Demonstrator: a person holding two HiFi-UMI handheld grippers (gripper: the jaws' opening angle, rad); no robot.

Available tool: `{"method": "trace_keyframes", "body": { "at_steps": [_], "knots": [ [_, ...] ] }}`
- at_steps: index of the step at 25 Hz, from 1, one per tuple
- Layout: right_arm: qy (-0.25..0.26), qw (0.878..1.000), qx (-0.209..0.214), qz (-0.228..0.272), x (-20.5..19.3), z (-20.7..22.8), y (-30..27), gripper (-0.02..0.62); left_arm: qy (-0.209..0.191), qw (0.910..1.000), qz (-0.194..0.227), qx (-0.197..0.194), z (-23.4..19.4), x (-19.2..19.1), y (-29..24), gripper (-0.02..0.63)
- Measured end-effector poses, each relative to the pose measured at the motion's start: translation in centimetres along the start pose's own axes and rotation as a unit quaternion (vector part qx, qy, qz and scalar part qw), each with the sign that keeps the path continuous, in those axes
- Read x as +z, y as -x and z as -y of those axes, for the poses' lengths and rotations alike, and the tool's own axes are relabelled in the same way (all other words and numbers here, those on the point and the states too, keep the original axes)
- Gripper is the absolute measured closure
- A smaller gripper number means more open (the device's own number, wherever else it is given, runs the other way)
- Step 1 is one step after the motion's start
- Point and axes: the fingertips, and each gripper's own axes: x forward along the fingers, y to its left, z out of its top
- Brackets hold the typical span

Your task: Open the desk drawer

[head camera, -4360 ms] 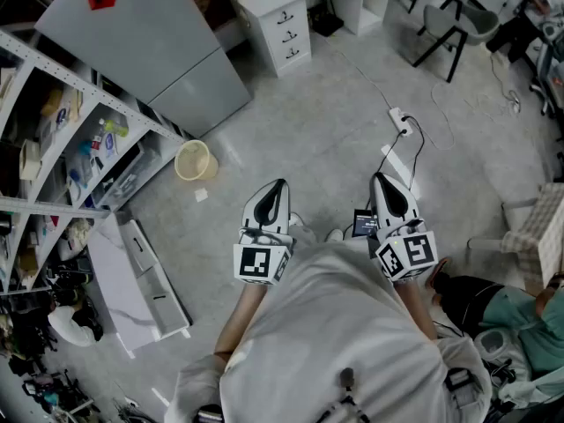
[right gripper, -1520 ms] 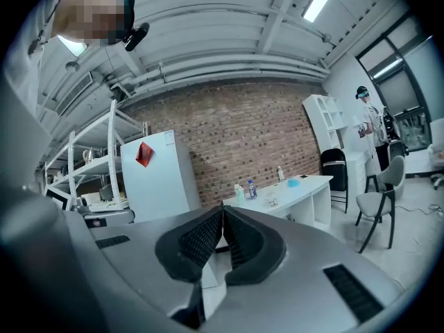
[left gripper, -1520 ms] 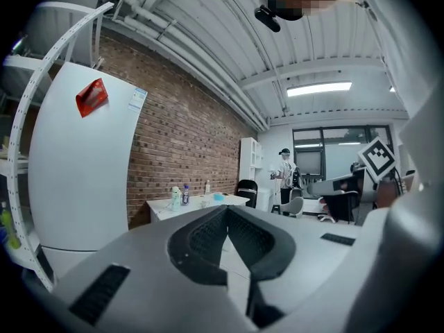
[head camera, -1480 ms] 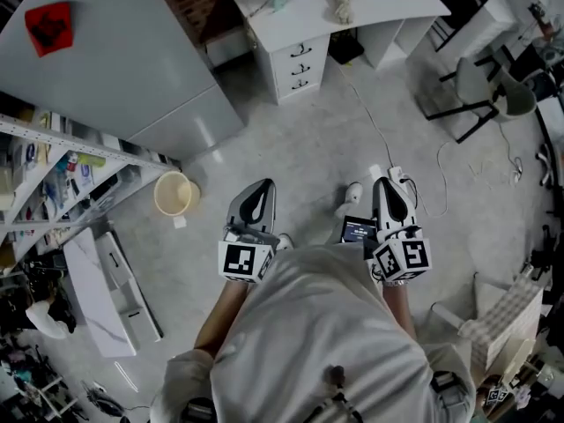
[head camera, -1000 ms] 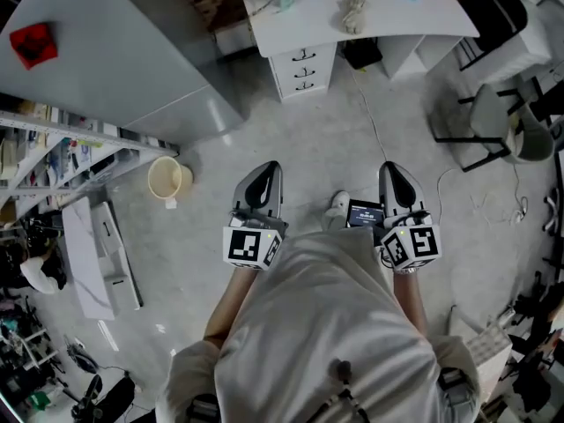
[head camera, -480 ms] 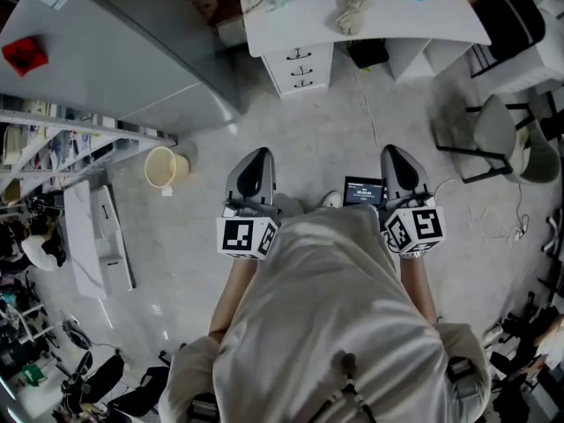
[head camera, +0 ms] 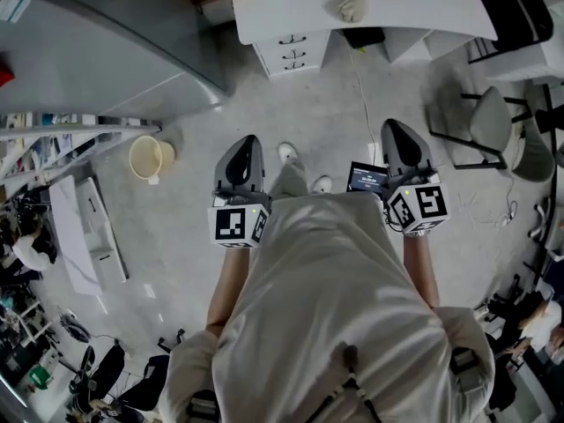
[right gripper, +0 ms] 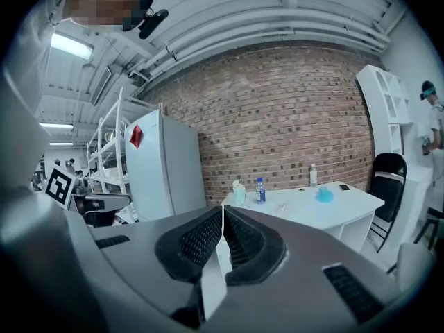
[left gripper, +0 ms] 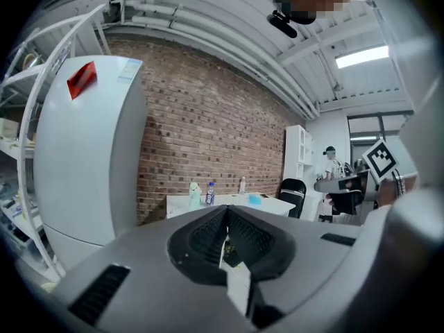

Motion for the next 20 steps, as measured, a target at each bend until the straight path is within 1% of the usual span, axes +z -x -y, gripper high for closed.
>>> {"method": "trace_keyframes", "body": {
  "at_steps": [3,7,10,13,16,17,18,20],
  "knots": [
    [0.005,1.000,-0.012,-0.011,0.7,1.1,-2.6,0.568,0.007,0.9997,-0.008,-0.023,-1.0,-0.1,-4.1,0.598],
    [0.012,1.000,-0.026,-0.011,2.2,2.2,-6.0,0.568,-0.024,0.9978,0.001,-0.061,-2.1,2.2,-8.9,0.598],
    [0.029,0.999,-0.028,-0.016,2.8,2.2,-8.3,0.568,-0.060,0.9947,0.007,-0.084,-3.2,3.2,-10.7,0.598],
    [0.042,0.998,-0.032,-0.021,3.1,1.7,-10.4,0.568,-0.116,0.9880,-0.005,-0.102,-4.5,2.5,-11.7,0.598],
    [0.051,0.998,-0.022,-0.037,2.7,1.1,-12.9,0.568,-0.158,0.9808,-0.020,-0.113,-6.0,1.3,-12.9,0.598],
    [0.057,0.997,-0.015,-0.048,2.3,1.0,-13.9,0.568,-0.164,0.9795,-0.024,-0.114,-6.4,0.8,-13.4,0.598],
    [0.063,0.996,-0.006,-0.060,1.8,0.8,-14.9,0.568,-0.162,0.9800,-0.028,-0.112,-6.9,0.3,-13.8,0.598],
    [0.080,0.993,0.017,-0.082,1.0,0.5,-17.0,0.568,-0.142,0.9837,-0.035,-0.104,-7.7,-0.6,-14.7,0.598]
  ]
}}
